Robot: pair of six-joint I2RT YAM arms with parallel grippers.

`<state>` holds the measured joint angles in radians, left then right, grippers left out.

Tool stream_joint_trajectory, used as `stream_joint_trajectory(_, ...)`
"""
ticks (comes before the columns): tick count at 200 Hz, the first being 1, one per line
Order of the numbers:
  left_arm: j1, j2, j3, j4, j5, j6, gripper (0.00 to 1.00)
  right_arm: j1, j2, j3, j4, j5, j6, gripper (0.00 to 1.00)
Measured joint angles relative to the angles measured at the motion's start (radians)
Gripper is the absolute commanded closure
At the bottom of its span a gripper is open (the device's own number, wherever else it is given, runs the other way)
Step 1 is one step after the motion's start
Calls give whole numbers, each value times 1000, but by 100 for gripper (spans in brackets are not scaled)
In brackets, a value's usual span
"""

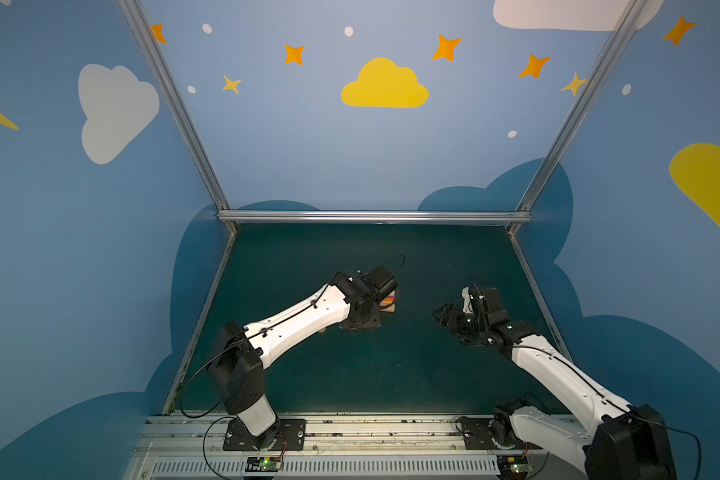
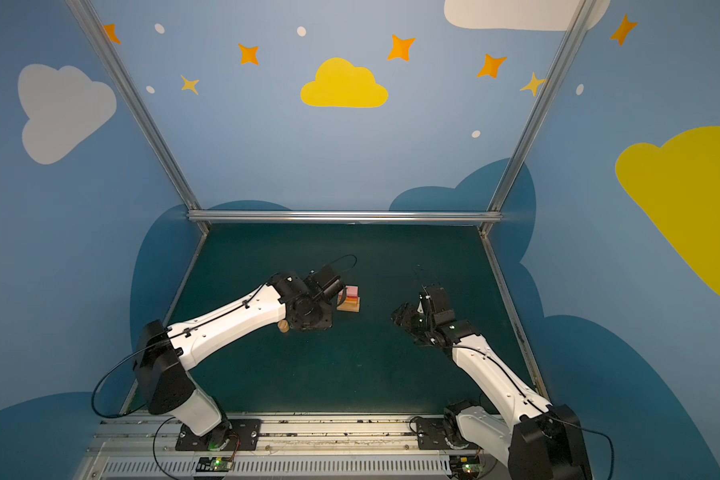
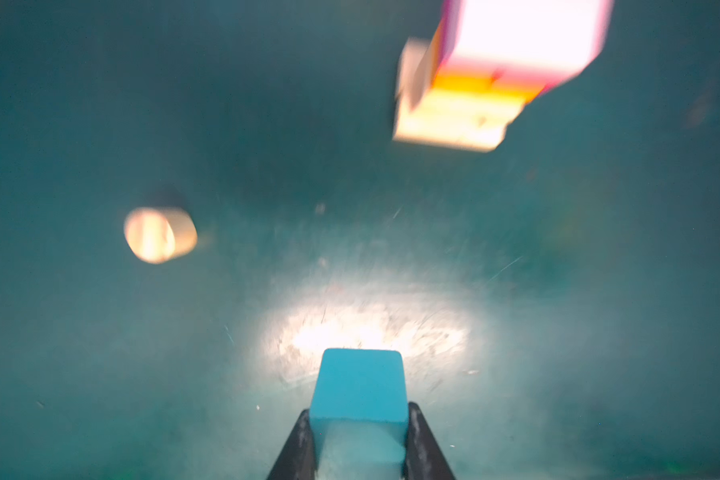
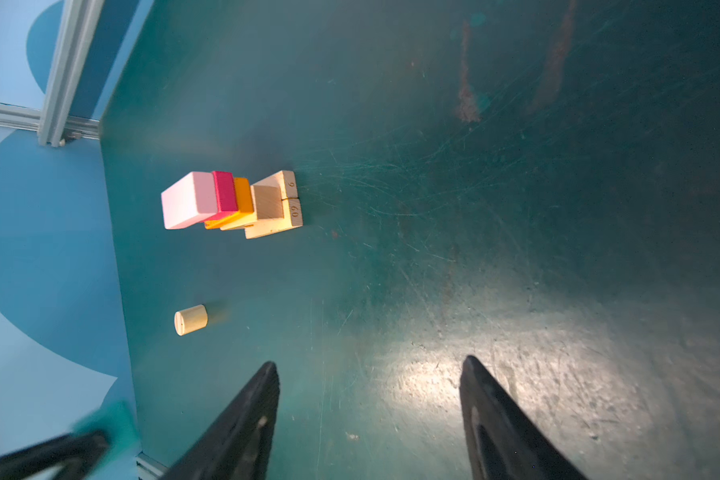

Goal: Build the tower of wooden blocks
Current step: 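Lift the teal cube with the left gripper and carry it over the tower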

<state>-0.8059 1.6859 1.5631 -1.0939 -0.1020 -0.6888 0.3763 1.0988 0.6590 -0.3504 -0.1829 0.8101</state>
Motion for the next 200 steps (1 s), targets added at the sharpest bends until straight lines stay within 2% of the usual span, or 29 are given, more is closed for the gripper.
stream_joint_trajectory(46, 63, 195, 314, -90, 28, 146, 92, -24, 25, 14, 0, -21, -11, 33)
stream_joint_trajectory(115, 78, 537, 778, -251, 77, 301, 91, -70, 63, 27, -6, -46, -33, 33)
stream_joint_trajectory(156, 90, 651, 931, -328, 98, 345, 91, -88, 97, 30, -5, -65, -41, 32)
stream_joint_trajectory(200, 102, 694, 980, -370, 100, 348, 90, -97, 130, 45, -2, -86, -52, 32)
